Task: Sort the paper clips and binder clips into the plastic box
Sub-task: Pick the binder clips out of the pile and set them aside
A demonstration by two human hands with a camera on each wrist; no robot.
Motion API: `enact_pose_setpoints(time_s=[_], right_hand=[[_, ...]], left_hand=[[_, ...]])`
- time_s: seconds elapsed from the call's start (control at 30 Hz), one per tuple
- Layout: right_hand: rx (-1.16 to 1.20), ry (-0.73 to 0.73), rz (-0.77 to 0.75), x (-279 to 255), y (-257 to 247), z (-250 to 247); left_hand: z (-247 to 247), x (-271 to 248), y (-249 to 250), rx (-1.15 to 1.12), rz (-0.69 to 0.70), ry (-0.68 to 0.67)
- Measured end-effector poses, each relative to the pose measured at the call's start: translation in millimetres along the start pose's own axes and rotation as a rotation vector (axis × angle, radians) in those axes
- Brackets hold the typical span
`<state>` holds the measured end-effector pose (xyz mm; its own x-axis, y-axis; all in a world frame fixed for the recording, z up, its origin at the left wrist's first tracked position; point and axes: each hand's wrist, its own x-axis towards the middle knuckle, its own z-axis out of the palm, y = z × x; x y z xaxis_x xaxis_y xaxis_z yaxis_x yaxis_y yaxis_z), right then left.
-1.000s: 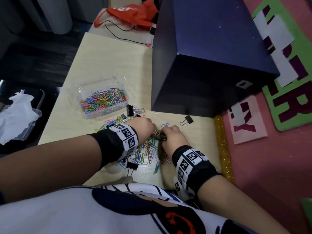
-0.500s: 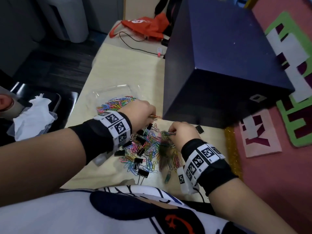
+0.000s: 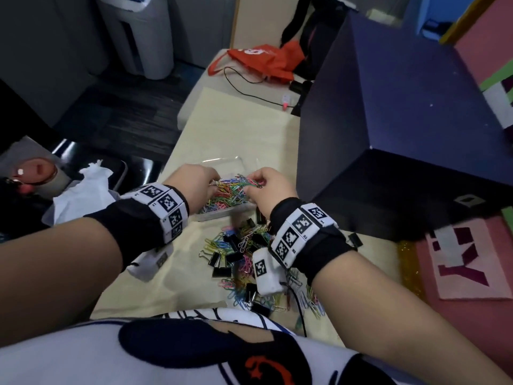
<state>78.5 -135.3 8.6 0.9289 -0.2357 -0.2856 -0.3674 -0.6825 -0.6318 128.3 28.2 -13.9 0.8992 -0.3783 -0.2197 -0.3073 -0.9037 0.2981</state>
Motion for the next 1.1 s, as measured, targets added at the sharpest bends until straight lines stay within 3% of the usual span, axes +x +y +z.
enact_pose_setpoints(time_s=[0.13,0.33,0.43,0.63,0.77,0.9,1.0,1.1], right_hand=[[-0.058,-0.197,0.042,9.9,-9.4,5.9],[-0.159,-0.188,0.051,-17.1,20.7,-17.7],[-0.198,-0.250,0.155,-37.8,47.4,-28.5],[-0.526,-0.270,0.335,-74.4,93.7,-54.2],[-0.690,-0.309,0.480,-99.6,118.6,-65.0],[-0.690,-0.470,0.628,-122.4,137.7,-69.6],[-0.745,-0.555,0.611,-139.8,151.5,-63.2],[-0.796,-0.504,0.674,-144.1,163.6,-46.6]], left_hand=[[-1.8,-1.0,-1.5,-0.006,0.030,0.004],[-0.1,-11.9,19.9,0.001,0.159,-0.014],[4.9,-22.9,44.3,0.053,0.314,-0.119],[26.3,-57.6,94.5,0.284,0.770,-0.407],[47.5,-75.3,110.2,0.472,0.945,-0.543],[60.4,-83.5,118.3,0.601,0.996,-0.591],[66.5,-84.5,118.1,0.610,1.008,-0.547],[69.4,-85.1,118.2,0.606,0.977,-0.511]])
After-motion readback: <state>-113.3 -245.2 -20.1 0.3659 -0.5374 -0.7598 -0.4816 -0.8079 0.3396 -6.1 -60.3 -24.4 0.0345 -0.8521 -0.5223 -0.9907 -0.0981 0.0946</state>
